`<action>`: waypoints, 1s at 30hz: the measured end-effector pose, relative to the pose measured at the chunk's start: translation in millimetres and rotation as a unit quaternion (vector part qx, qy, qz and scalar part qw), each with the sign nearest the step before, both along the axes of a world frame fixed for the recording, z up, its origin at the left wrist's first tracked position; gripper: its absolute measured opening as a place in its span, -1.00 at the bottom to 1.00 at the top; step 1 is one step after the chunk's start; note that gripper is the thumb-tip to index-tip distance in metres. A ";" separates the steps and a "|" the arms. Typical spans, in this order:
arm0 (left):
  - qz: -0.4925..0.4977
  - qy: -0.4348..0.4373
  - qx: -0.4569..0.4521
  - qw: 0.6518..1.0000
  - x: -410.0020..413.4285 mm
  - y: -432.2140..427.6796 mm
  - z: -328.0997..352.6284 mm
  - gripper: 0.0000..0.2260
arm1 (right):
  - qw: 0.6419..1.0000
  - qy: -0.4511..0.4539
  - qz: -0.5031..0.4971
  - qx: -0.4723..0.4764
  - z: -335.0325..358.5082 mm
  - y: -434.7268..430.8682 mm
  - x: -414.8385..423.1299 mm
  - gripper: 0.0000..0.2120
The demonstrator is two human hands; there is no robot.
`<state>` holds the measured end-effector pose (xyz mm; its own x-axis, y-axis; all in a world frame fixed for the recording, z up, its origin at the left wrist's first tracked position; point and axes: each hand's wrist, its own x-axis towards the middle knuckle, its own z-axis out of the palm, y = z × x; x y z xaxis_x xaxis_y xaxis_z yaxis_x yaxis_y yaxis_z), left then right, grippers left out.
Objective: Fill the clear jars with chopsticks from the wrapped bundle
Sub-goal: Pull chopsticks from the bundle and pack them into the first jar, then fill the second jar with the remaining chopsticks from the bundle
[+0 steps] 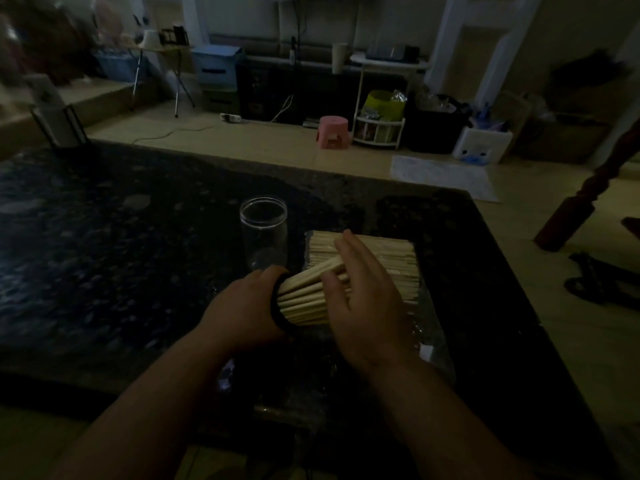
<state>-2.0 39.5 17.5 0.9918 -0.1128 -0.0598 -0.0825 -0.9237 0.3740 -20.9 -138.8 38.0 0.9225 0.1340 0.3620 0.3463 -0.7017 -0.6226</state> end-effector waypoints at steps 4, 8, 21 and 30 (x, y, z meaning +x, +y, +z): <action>0.017 0.004 -0.005 1.000 -0.5 -2.2 2.1 -0.19 | 1.000 -0.021 0.002 0.015 1.0 -3.6 -1.2 -0.39; 0.050 -0.007 -0.052 0.997 -0.4 0.8 2.7 -0.29 | 0.993 0.032 0.046 0.108 10.3 -10.5 -1.8 -0.46; 0.139 -0.067 -0.410 0.899 -0.4 -5.1 16.4 -0.33 | 0.972 0.136 -0.012 0.190 5.5 -19.1 12.4 -0.59; 0.082 -0.033 -0.498 0.863 2.8 -18.1 17.8 -0.24 | 0.966 0.201 0.092 0.136 -1.4 -8.6 8.2 -0.22</action>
